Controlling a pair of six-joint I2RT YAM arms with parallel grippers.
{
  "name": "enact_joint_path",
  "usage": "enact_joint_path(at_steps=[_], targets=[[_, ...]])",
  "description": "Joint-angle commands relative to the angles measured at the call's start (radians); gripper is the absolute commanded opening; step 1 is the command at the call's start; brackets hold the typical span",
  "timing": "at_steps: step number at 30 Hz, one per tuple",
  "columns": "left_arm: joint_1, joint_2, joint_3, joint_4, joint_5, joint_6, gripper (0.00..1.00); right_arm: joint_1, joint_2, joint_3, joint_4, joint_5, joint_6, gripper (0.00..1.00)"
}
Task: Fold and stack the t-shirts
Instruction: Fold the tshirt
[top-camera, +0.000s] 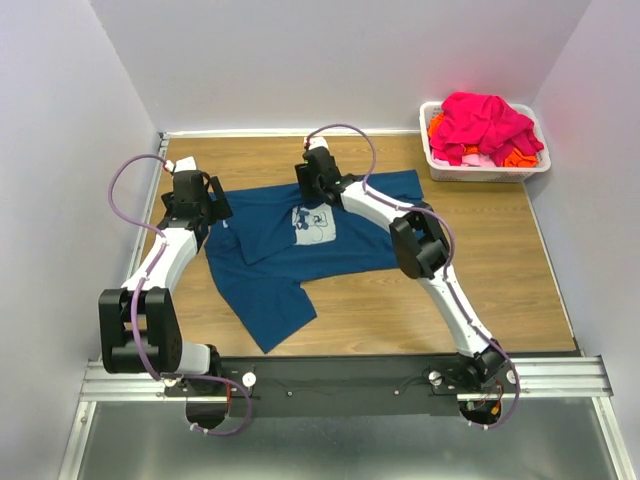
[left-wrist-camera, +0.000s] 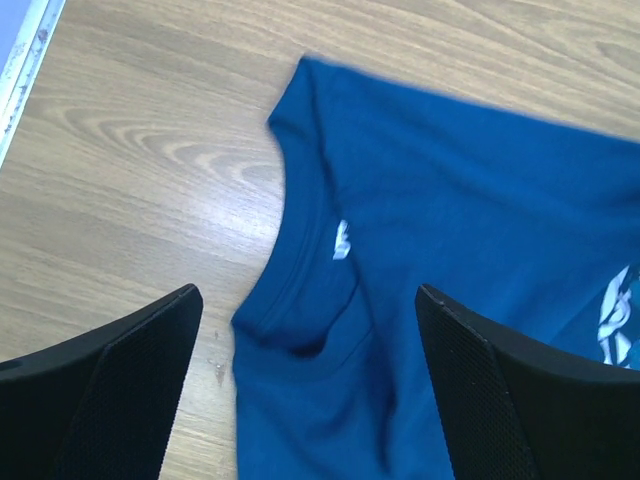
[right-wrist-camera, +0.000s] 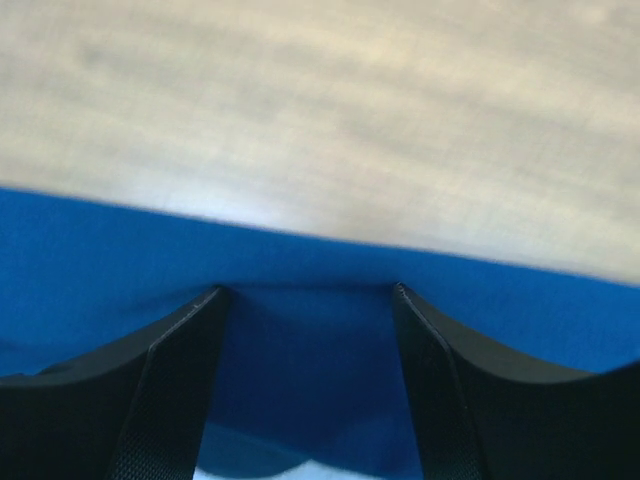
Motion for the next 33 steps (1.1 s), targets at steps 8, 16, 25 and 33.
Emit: enact_joint_path(at_steps=[8, 16, 25, 33], targets=[[-0.009, -0.021, 0.002, -0.106, -0.008, -0.028, 0.99, -0.061, 0.115, 0.26, -0.054, 0.106, -0.089, 0.87], [-0.011, -0.121, -0.062, -0.266, -0.022, -0.166, 0.92, -0.061, -0.4, -0.204, -0.055, 0.047, -0.032, 0.89], [-0.011, -0.072, -0.13, -0.364, 0.004, -0.261, 0.73, -0.06, -0.954, -0.921, -0.058, -0.143, 0.129, 0.89], [-0.011, 0.028, -0.093, -0.358, -0.025, -0.278, 0.51, -0.06, -1.131, -1.161, -0.058, -0.125, 0.155, 0.89]])
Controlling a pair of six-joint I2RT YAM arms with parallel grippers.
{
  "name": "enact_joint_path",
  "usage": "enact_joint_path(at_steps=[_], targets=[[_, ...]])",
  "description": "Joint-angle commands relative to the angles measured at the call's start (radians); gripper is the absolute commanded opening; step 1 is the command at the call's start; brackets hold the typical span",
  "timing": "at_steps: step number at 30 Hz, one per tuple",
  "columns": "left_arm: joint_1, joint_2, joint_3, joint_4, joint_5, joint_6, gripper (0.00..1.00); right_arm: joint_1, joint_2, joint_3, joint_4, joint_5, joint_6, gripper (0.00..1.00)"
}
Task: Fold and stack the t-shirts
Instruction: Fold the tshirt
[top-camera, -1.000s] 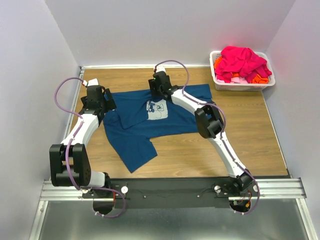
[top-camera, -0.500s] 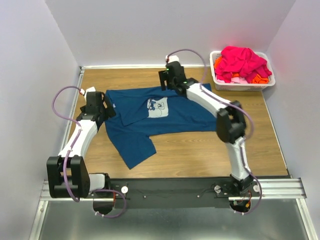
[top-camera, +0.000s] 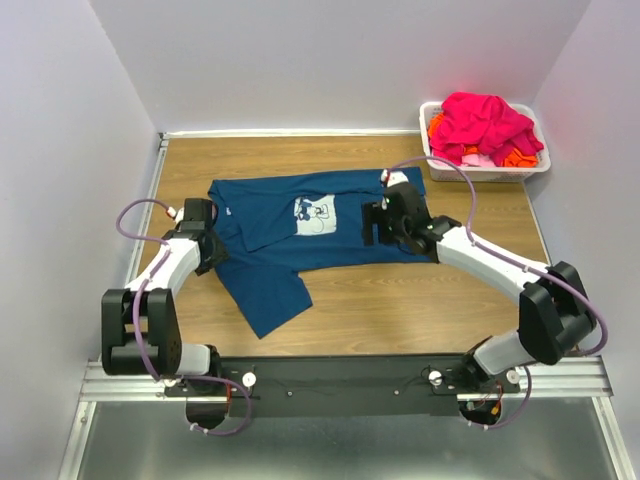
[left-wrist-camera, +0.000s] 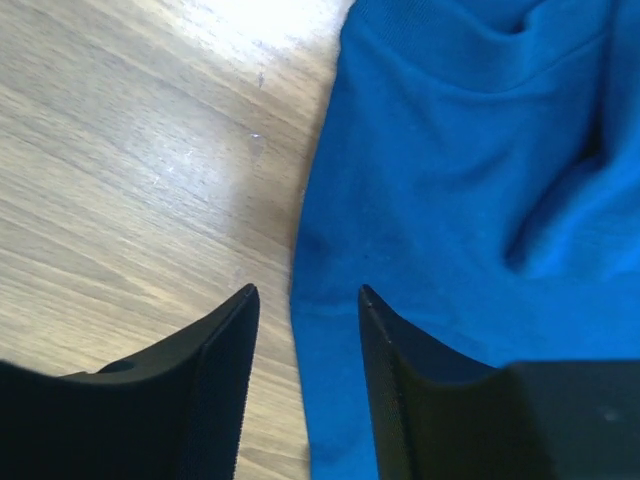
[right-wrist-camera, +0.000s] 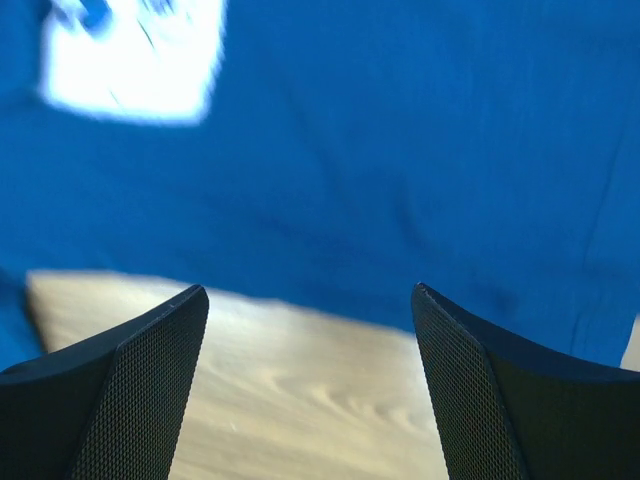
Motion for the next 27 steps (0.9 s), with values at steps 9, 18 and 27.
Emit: enact_joint_path(at_steps=[9, 18, 27], targets=[[-0.003, 0.16, 0.074, -0.023, -0.057, 0.002, 0.45, 0.005, -0.156, -0.166, -0.02, 0.024, 0.051, 0.89], [-0.003, 0.131, 0.017, -0.02, -0.045, 0.011, 0.46, 0.005, -0.225, -0.203, -0.02, 0.094, 0.065, 0.89], [-0.003, 0.131, -0.014, 0.006, -0.018, 0.008, 0.35, -0.02, -0.282, -0.264, -0.026, 0.147, 0.077, 0.89]])
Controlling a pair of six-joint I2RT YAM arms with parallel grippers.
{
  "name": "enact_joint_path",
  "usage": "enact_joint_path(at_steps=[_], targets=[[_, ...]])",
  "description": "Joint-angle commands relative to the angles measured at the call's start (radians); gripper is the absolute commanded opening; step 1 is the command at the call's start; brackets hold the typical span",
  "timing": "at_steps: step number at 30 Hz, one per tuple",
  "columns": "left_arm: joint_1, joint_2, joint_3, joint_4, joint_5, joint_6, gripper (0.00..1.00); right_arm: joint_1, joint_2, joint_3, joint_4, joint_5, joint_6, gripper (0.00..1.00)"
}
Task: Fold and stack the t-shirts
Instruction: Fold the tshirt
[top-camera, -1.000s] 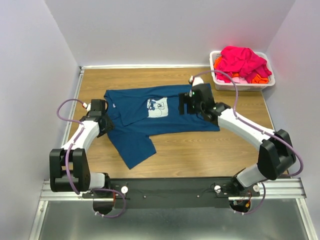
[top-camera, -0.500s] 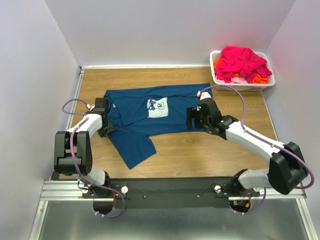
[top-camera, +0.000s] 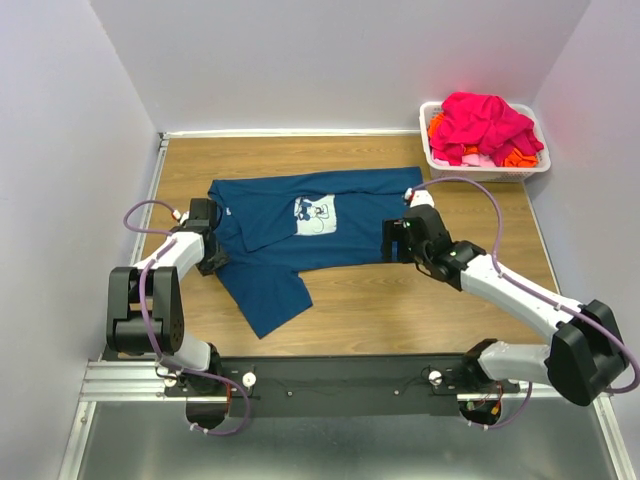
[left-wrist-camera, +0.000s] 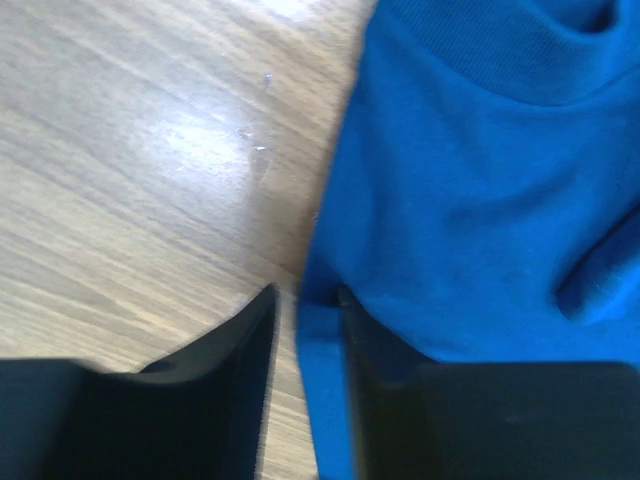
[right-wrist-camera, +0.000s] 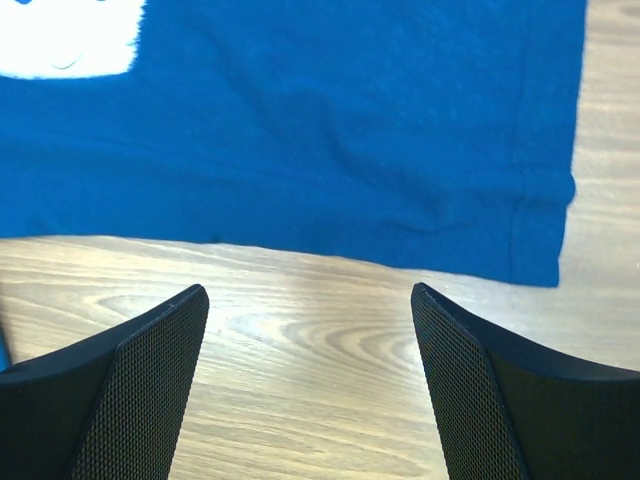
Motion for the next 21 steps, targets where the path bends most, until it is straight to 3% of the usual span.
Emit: enact_joint_path(at_steps=[1, 6, 14, 21], targets=[[-0.003, -0.008, -0.034, -0.004, 0.004, 0.009, 0.26, -0.042, -0.041, -0.037, -0.004, 0.055, 0.031, 0.89], [-0.003, -0.01, -0.029, -0.002, 0.013, 0.026, 0.0, -0.18, -0.052, -0.08, -0.013, -0.03, 0.099, 0.88], [-0.003, -0.054, -0.023, 0.007, 0.059, 0.05, 0.0, -0.413, -0.011, -0.114, -0.01, -0.152, 0.163, 0.77], [-0.003, -0.068, -0.023, 0.027, 0.102, 0.075, 0.0, -0.511, 0.08, -0.116, 0.002, -0.172, 0.209, 0.54]])
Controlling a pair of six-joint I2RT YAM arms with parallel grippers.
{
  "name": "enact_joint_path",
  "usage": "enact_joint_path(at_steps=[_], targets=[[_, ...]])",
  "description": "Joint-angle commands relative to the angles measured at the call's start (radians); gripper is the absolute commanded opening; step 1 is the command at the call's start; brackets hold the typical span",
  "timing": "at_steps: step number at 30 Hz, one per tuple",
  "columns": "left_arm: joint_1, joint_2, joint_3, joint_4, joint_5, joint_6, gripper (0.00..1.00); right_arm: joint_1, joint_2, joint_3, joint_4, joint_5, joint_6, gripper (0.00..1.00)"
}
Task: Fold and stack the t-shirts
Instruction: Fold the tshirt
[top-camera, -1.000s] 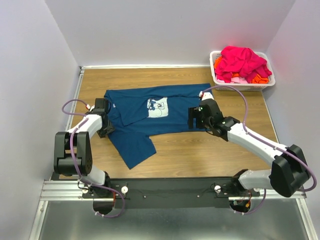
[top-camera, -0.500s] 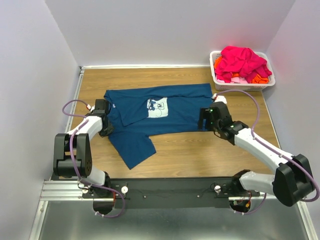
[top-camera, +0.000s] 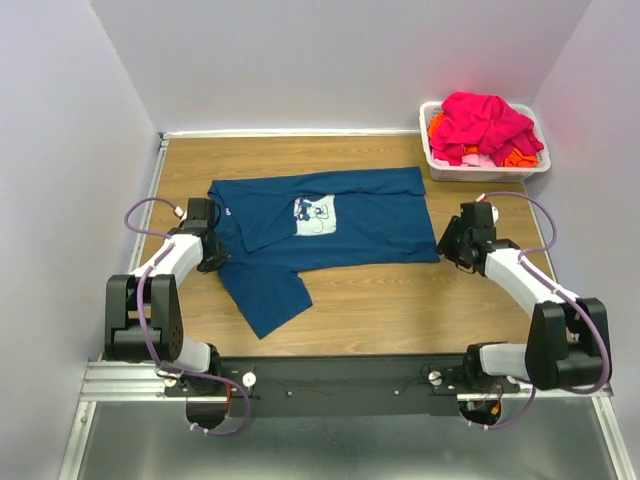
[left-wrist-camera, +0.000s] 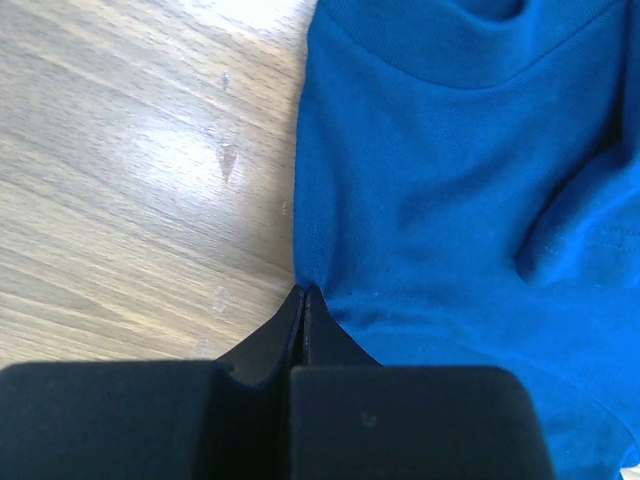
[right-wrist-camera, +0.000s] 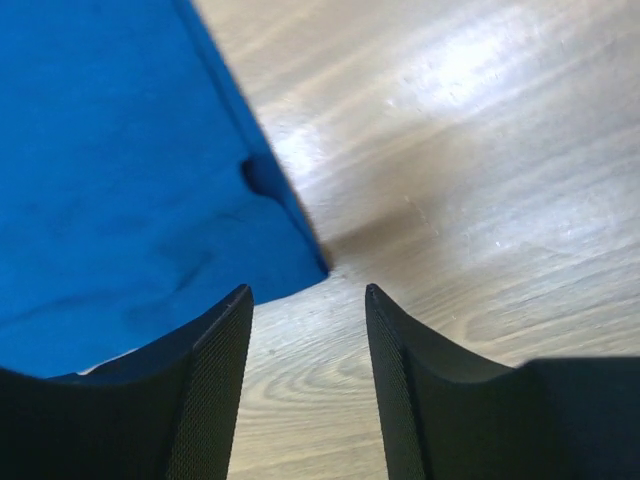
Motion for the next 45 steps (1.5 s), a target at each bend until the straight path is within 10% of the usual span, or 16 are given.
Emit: enact_joint_path(at_steps=[1, 30, 38, 45], targets=[[-0.002, -0.023, -0.013, 0.014, 0.045, 0.029, 0.0, -0.026, 0.045, -0.014, 0.007, -0.029, 0.043, 0.52], [0.019, -0.052, -0.036, 0.035, 0.118, 0.052, 0.0, -0.032, 0.191, 0.008, 0.01, -0.089, 0.064, 0.41], [0.037, -0.061, -0.001, -0.014, 0.123, 0.072, 0.0, -0.051, 0.186, 0.028, -0.036, -0.044, 0.04, 0.01], [0.077, -0.081, 0.058, -0.106, 0.105, 0.121, 0.0, -0.078, 0.137, 0.063, -0.124, -0.003, -0.018, 0.01]])
